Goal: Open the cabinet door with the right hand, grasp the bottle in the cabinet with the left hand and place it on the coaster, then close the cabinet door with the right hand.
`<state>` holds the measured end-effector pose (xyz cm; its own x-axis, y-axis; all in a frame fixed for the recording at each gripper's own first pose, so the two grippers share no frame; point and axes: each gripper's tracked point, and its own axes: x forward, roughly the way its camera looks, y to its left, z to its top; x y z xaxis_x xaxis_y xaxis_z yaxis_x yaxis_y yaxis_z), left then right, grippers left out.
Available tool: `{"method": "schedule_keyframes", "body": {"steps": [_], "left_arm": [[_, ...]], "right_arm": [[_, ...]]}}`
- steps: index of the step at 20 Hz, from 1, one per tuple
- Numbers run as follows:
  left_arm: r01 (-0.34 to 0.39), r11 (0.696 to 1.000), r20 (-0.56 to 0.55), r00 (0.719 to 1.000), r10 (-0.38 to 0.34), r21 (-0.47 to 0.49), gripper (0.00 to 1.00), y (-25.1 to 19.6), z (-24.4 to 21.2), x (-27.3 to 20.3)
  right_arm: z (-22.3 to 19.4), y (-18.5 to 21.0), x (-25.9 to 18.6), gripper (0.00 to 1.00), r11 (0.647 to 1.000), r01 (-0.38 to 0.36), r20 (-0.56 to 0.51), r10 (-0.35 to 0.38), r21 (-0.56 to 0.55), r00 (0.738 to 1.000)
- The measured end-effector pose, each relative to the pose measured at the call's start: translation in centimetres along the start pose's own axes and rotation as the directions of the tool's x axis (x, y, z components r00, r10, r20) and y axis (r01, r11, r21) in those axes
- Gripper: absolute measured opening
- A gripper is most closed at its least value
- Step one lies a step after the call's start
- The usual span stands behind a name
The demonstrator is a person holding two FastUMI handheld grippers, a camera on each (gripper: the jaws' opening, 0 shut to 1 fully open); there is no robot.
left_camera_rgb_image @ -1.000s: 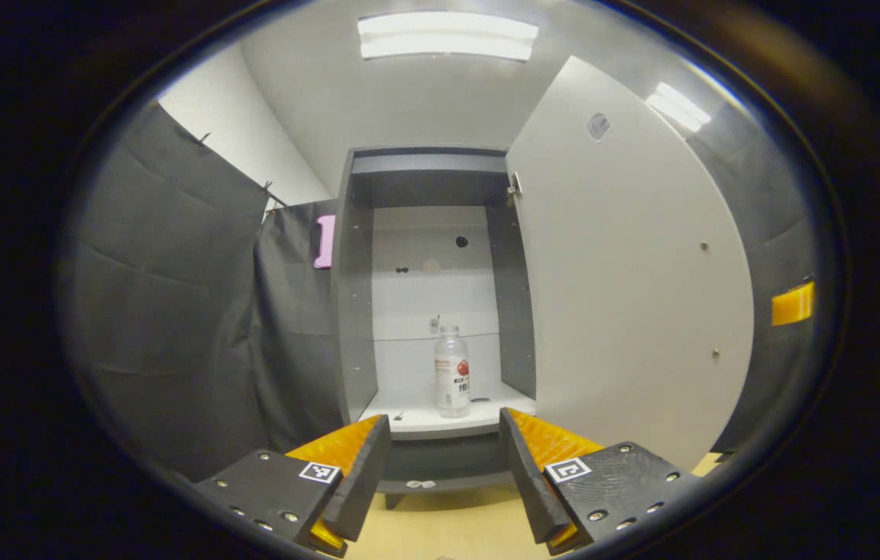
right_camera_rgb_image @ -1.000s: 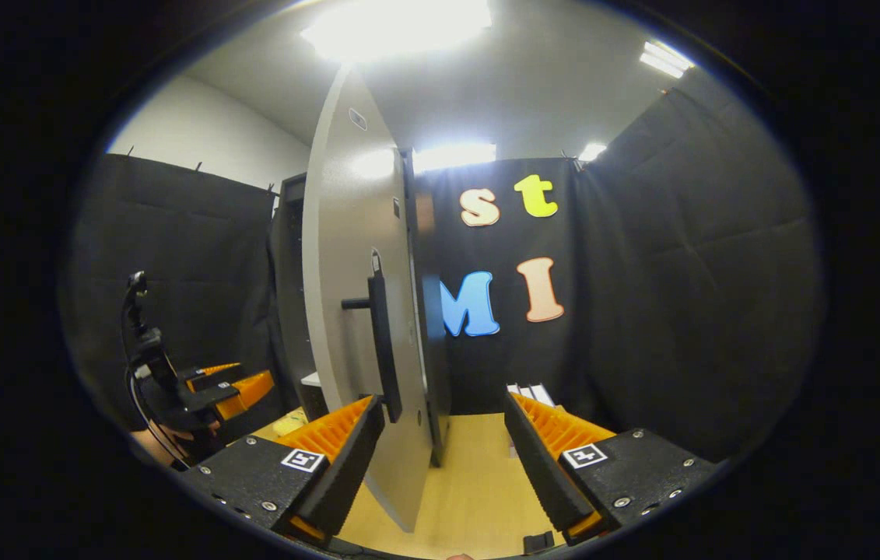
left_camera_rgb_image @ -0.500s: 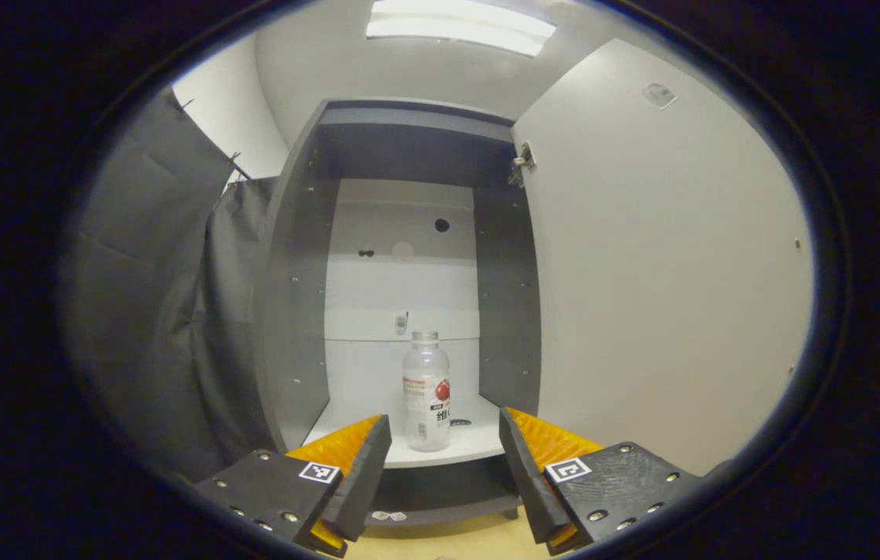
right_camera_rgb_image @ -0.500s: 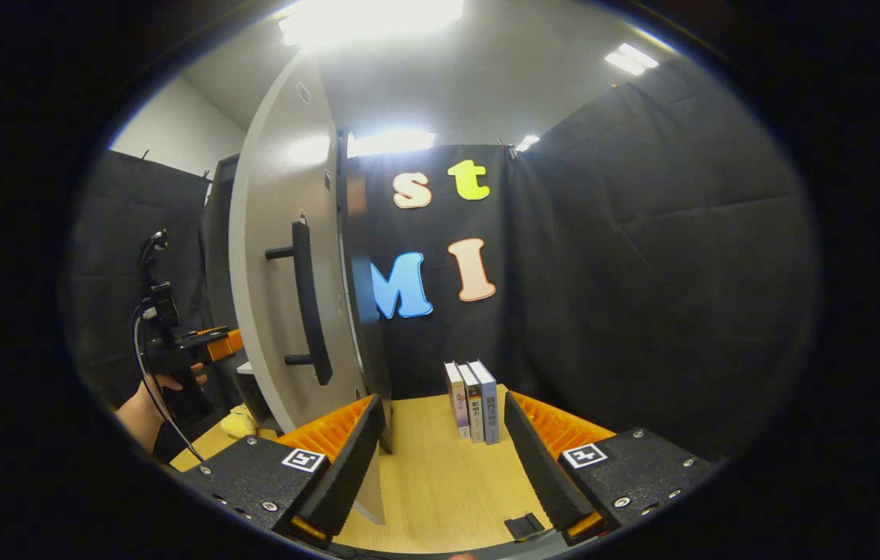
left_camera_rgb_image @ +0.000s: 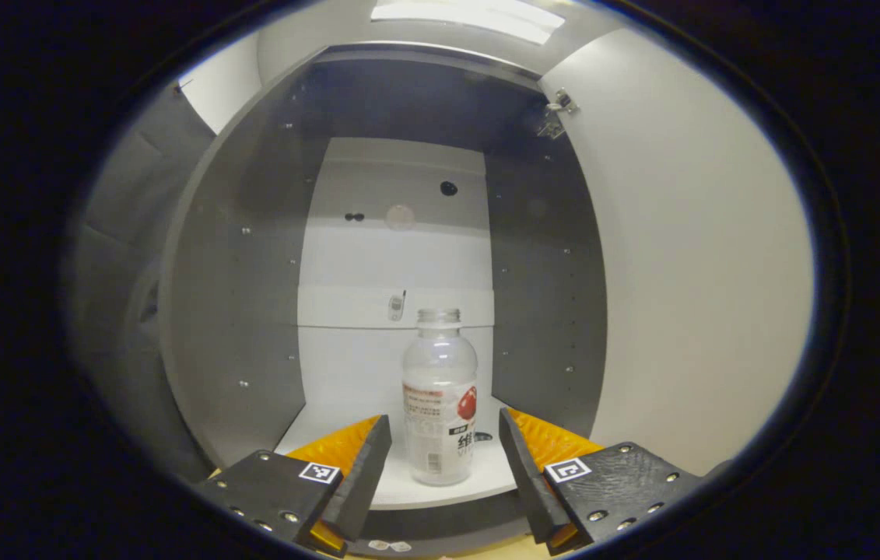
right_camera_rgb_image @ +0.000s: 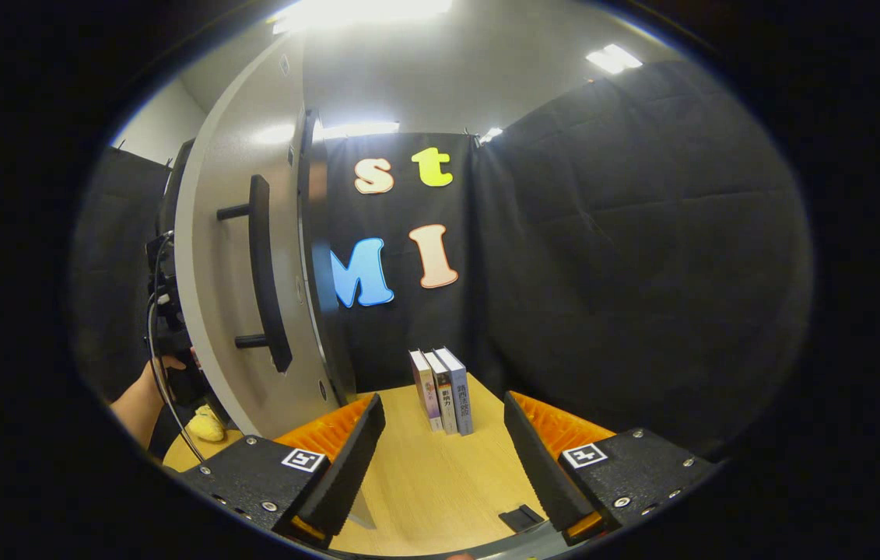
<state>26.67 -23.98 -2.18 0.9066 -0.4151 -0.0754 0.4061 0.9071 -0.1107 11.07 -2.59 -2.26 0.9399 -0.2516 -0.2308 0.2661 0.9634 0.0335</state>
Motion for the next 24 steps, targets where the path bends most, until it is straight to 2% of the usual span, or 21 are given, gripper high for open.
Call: {"method": "schedule_keyframes", "body": {"steps": [1, 6, 7, 8, 10, 12, 14, 15, 16, 19, 20, 24], "left_arm": [[0.006, 1.000, -0.011, 1.000, -0.006, -0.010, 0.77, -0.1, -0.5, 1.0], [0.004, 1.000, -0.052, 0.999, -0.004, -0.008, 0.83, 0.5, -2.5, 4.6], [0.000, 1.000, -0.050, 0.999, 0.000, -0.001, 0.77, 0.5, -2.5, 5.2], [-0.004, 1.000, -0.053, 0.999, 0.004, 0.005, 0.80, 0.7, -2.7, 5.6], [0.000, 1.000, -0.071, 0.997, 0.001, 0.015, 0.80, 0.8, -3.1, 6.2], [0.010, 1.000, -0.070, 0.998, -0.010, 0.001, 0.83, 0.6, -2.8, 5.7], [0.018, 0.999, -0.052, 0.998, -0.020, -0.035, 0.69, 0.4, -2.1, 5.2], [0.015, 0.999, -0.042, 0.999, -0.017, -0.044, 0.69, 0.6, -1.6, 4.6], [0.013, 0.999, -0.032, 0.999, -0.015, -0.049, 0.65, 1.0, -1.0, 3.8], [0.005, 0.999, -0.018, 1.000, -0.006, -0.047, 0.74, 1.3, 0.0, 1.1], [-0.001, 0.999, -0.010, 1.000, 0.001, -0.039, 0.70, 1.2, 0.6, 0.0], [-0.026, 1.000, 0.012, 1.000, 0.026, -0.011, 0.69, 1.0, 1.8, -4.3]], "right_arm": [[-0.2, 0.1, 0.3, 0.95, 1.000, 0.007, -0.005, -0.007, -0.002, 1.000], [-0.7, 0.2, 1.7, 0.94, 0.999, 0.032, -0.017, -0.032, -0.012, 0.999], [-0.8, 0.2, 2.0, 0.94, 0.999, 0.034, -0.022, -0.034, -0.014, 0.999], [-0.8, 0.4, 2.4, 0.95, 0.999, 0.033, -0.025, -0.034, -0.015, 0.999], [-0.9, 0.2, 2.7, 0.95, 0.999, 0.047, -0.020, -0.047, -0.022, 0.999], [-0.8, 0.3, 2.8, 0.95, 0.998, 0.048, -0.010, -0.049, -0.033, 0.999], [-0.4, 0.5, 3.0, 0.95, 0.999, 0.033, 0.001, -0.033, -0.035, 0.999], [-0.3, 0.5, 2.9, 0.95, 0.999, 0.028, 0.008, -0.028, -0.035, 1.000], [-0.2, 0.4, 2.9, 0.95, 0.999, 0.025, 0.014, -0.024, -0.036, 1.000], [-0.1, 0.2, 2.4, 0.95, 1.000, -0.008, 0.018, 0.009, -0.028, 1.000], [-0.1, 0.2, 2.2, 0.95, 0.999, -0.022, 0.016, 0.023, -0.027, 1.000], [-0.1, -0.6, 0.9, 0.94, 0.997, -0.066, 0.014, 0.067, -0.028, 0.998]]}}
